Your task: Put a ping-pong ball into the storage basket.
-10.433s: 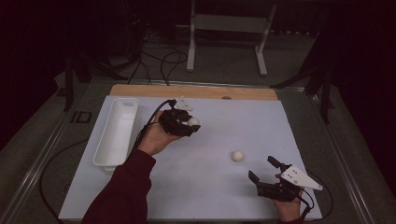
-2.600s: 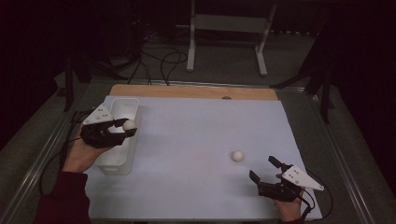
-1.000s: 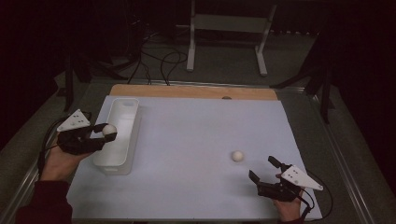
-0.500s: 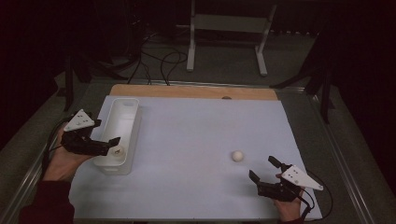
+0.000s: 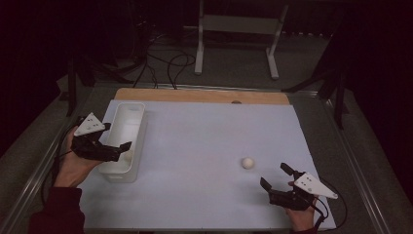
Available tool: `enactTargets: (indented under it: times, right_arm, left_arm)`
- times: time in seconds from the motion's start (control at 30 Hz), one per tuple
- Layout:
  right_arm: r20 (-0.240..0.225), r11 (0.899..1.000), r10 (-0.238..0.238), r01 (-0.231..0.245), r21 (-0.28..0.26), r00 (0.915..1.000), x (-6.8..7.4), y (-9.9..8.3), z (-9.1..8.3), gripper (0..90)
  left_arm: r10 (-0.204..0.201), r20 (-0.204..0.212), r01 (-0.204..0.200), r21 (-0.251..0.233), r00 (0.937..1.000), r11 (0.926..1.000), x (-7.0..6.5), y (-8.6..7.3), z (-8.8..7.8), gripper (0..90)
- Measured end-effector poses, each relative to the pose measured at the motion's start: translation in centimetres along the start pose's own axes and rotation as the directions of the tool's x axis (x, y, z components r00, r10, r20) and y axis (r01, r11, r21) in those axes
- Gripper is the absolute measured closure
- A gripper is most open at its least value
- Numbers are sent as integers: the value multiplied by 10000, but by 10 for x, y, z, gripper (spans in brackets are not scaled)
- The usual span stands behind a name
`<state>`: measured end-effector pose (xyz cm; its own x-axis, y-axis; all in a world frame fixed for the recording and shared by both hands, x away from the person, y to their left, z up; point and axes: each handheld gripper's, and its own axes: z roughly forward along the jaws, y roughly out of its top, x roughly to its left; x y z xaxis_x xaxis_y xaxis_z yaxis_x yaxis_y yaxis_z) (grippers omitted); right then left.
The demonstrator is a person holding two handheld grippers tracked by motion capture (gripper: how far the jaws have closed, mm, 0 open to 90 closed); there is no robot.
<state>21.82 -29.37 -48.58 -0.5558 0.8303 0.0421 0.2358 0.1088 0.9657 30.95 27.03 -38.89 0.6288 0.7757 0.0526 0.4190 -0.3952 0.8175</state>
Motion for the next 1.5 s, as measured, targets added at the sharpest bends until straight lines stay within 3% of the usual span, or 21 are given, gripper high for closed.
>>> enactTargets:
  times: [0.5,0.83,1.5]
  right_arm:
    - [-6,10000,-3,3,-11,10000,0,0,1,74]
    - [-33,10000,-3,3,-12,10000,0,0,1,74]
    - [-21,10000,-13,13,-9,10000,0,0,0,74]
  left_arm:
    - [361,377,-361,9,9986,9993,-17,15,17,17]
    - [293,443,-292,-27,9986,9996,-28,23,30,10]
    - [740,1301,-703,-330,9887,9970,-69,47,70,0]
